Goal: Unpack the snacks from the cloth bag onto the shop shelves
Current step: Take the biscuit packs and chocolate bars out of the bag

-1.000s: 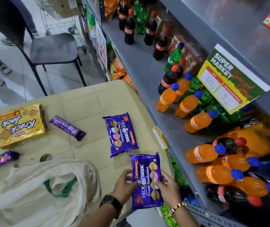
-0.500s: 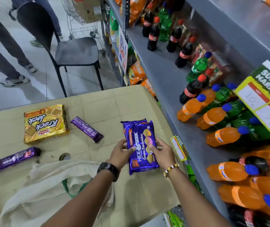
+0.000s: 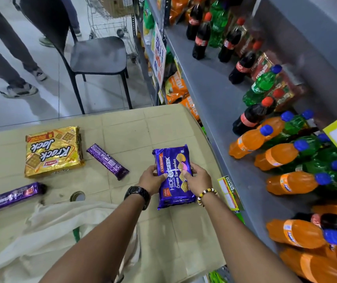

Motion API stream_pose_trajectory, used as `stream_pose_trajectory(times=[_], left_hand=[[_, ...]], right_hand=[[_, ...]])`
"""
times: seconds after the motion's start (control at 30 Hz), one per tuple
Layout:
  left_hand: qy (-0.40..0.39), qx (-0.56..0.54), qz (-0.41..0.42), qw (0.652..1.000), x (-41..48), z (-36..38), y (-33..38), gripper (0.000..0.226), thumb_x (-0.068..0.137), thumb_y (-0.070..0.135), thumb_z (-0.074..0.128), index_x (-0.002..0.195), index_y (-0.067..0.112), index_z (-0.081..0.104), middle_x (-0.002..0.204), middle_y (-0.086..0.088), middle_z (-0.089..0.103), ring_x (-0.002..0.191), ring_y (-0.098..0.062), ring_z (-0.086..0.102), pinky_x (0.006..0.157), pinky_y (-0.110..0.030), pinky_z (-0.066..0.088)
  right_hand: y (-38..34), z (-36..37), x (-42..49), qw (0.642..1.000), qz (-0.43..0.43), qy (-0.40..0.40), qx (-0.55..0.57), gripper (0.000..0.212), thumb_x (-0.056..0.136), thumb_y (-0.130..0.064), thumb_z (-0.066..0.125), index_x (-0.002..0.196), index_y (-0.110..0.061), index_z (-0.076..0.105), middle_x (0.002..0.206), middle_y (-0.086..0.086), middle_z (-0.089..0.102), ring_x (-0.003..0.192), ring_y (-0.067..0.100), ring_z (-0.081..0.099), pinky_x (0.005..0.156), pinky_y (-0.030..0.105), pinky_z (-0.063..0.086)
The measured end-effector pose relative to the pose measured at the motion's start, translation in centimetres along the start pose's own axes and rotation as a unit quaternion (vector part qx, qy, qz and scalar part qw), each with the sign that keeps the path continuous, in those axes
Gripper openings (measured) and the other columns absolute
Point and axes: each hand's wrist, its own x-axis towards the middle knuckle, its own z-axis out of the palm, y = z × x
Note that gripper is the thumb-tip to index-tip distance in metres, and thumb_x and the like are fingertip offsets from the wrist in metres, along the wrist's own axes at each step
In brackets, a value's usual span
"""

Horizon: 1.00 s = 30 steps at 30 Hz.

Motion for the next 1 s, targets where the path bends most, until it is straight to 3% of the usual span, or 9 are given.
stream_pose_trajectory(times=[0.13,0.23,0.33,0.43,0.53,0.67,0.83,0.93,1.0], left_hand=[[0.016,0.044,0.014,0.999,-0.2,-0.7,0.2,0.052,0.088,0.028,0.072,0.132,0.016,0.049,0.109,-0.005,0.068,0.095,-0.021,0.069,0.083,-0.043,0.059],[0.065,0.091,0.051,0.992,-1.1,-3.0,0.1,0.058,0.084,0.044,0.069,0.134,0.021,0.049,0.116,-0.001,0.065,0.104,-0.019,0.065,0.093,-0.045,0.055],[0.1,0.095,0.07,0.988,-2.0,-6.1,0.1,0.052,0.086,0.042,0.069,0.131,0.023,0.053,0.117,-0.002,0.064,0.105,-0.02,0.064,0.094,-0.043,0.054],[0.147,0.129,0.106,0.975,-2.0,-11.0,1.0,0.046,0.087,0.03,0.071,0.129,0.014,0.059,0.117,-0.011,0.067,0.097,-0.02,0.064,0.087,-0.032,0.052],[0.181,0.198,0.14,0.953,-0.8,-16.5,3.7,0.042,0.09,0.025,0.068,0.128,0.011,0.059,0.118,-0.008,0.065,0.101,-0.022,0.062,0.091,-0.031,0.05],[0.161,0.307,0.155,0.925,2.2,-22.7,8.3,0.048,0.091,0.026,0.067,0.136,0.015,0.054,0.133,-0.01,0.058,0.118,-0.026,0.058,0.1,-0.042,0.05],[0.06,0.615,0.095,0.781,7.1,-26.8,10.1,0.063,0.086,0.029,0.069,0.144,0.022,0.045,0.141,-0.013,0.05,0.126,-0.029,0.052,0.106,-0.036,0.042],[0.079,0.627,0.096,0.769,8.9,-26.7,10.5,0.046,0.092,0.019,0.057,0.138,0.015,0.052,0.137,-0.01,0.058,0.124,-0.028,0.055,0.101,-0.033,0.045],[0.075,0.633,0.101,0.764,9.4,-26.0,10.7,0.033,0.093,0.023,0.055,0.123,0.011,0.063,0.127,-0.01,0.065,0.115,-0.029,0.06,0.095,-0.035,0.05]], right_hand=[[-0.6,0.8,0.2,0.996,-0.015,0.05,-0.076,0.031,0.087,-0.027,0.065,0.117,-0.021,0.063,0.115,0.005,0.063,0.103,0.023,0.06,0.09,0.033,0.05],[-2.9,2.3,-0.4,0.99,-0.078,0.093,-0.073,0.034,0.086,-0.018,0.065,0.12,-0.016,0.062,0.123,0.006,0.058,0.111,0.026,0.056,0.094,0.034,0.047],[-5.5,4.1,-0.8,0.987,-0.135,0.072,-0.059,0.032,0.087,-0.017,0.064,0.119,-0.016,0.062,0.123,0.003,0.059,0.111,0.022,0.056,0.093,0.028,0.045],[-7.6,7.2,-1.3,0.989,-0.145,0.033,-0.029,0.035,0.084,-0.012,0.065,0.118,-0.016,0.064,0.12,0.002,0.06,0.108,0.017,0.057,0.092,0.023,0.044],[-8.4,10.6,-1.8,0.994,-0.11,-0.018,0.006,0.037,0.083,-0.011,0.066,0.119,-0.016,0.062,0.12,0.003,0.058,0.098,0.014,0.058,0.092,0.038,0.051],[-7.9,14.9,-1.9,0.996,-0.082,-0.041,0.006,0.042,0.079,-0.016,0.071,0.12,-0.015,0.061,0.112,-0.001,0.056,0.098,0.017,0.06,0.09,0.041,0.053],[-7.9,20.4,-0.6,0.998,0.013,-0.053,0.039,0.047,0.078,-0.024,0.074,0.121,-0.014,0.06,0.113,0.0,0.06,0.1,0.018,0.062,0.091,0.029,0.049],[-8.1,22.6,0.7,0.956,0.187,0.002,0.228,0.035,0.069,-0.02,0.075,0.103,-0.018,0.066,0.108,0.01,0.07,0.09,0.024,0.067,0.087,0.042,0.057],[-7.8,23.3,1.4,0.923,0.235,0.026,0.303,0.034,0.054,-0.024,0.072,0.088,-0.02,0.067,0.104,0.015,0.072,0.086,0.028,0.07,0.079,0.05,0.06]])
